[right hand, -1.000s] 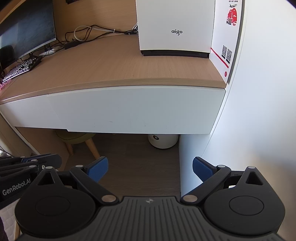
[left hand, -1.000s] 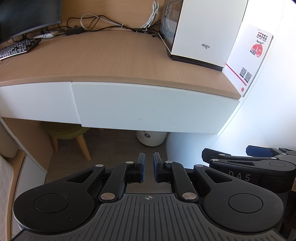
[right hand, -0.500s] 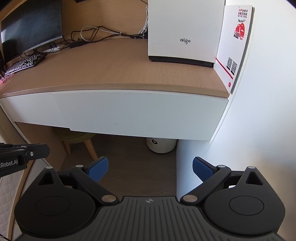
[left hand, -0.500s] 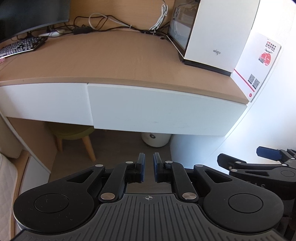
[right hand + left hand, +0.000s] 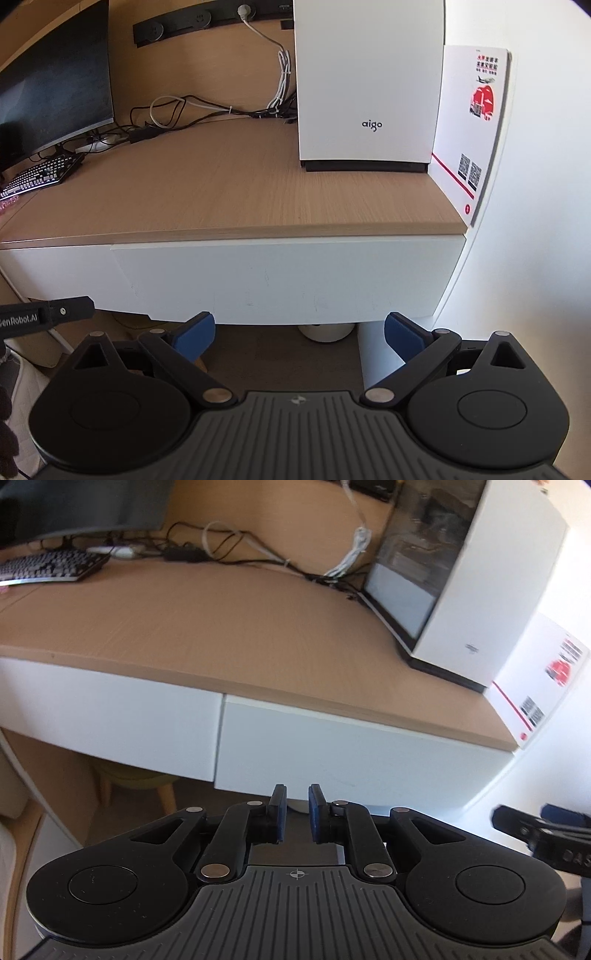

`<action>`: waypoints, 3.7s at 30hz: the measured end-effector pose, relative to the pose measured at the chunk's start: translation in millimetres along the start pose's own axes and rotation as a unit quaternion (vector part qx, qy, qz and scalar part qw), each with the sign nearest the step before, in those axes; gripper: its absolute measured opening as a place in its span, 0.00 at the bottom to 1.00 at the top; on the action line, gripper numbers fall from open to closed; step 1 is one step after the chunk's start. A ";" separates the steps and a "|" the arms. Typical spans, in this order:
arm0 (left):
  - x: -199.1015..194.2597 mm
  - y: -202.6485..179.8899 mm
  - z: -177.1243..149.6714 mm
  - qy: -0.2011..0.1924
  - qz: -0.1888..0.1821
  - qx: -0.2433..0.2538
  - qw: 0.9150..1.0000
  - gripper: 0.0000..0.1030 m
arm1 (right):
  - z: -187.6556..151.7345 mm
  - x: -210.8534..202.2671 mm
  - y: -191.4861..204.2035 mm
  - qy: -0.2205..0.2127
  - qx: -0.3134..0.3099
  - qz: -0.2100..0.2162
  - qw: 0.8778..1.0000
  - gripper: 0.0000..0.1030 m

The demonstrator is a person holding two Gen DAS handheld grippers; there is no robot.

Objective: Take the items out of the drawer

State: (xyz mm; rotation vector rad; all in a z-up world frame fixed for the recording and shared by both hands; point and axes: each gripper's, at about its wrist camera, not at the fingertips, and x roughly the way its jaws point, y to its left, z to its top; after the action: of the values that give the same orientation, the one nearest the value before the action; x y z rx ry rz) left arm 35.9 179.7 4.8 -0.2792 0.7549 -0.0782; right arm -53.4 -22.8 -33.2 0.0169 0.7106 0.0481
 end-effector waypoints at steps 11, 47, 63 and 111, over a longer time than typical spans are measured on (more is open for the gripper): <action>41.5 33.2 46.0 -0.044 0.035 0.000 0.998 0.14 | 13.9 21.6 -6.7 0.028 -0.028 -0.031 0.999 0.96; 96.8 68.0 62.8 -0.022 -0.024 -0.077 0.997 0.22 | 31.2 74.7 -25.3 0.059 -0.057 -0.016 0.997 0.96; 105.0 82.6 53.5 -0.035 -0.079 -0.060 0.994 0.41 | 3.5 120.6 -12.0 -0.040 0.001 0.033 0.999 0.96; 101.9 62.6 39.3 -0.071 -0.065 0.071 0.993 0.46 | -103.2 290.7 -45.7 -0.054 0.190 0.317 0.928 1.00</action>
State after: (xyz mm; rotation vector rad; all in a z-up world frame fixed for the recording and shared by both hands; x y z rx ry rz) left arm 135.1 231.2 -53.1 -0.1958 0.5868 -0.2323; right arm 101.1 -54.1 -302.3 0.6189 0.5706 0.5268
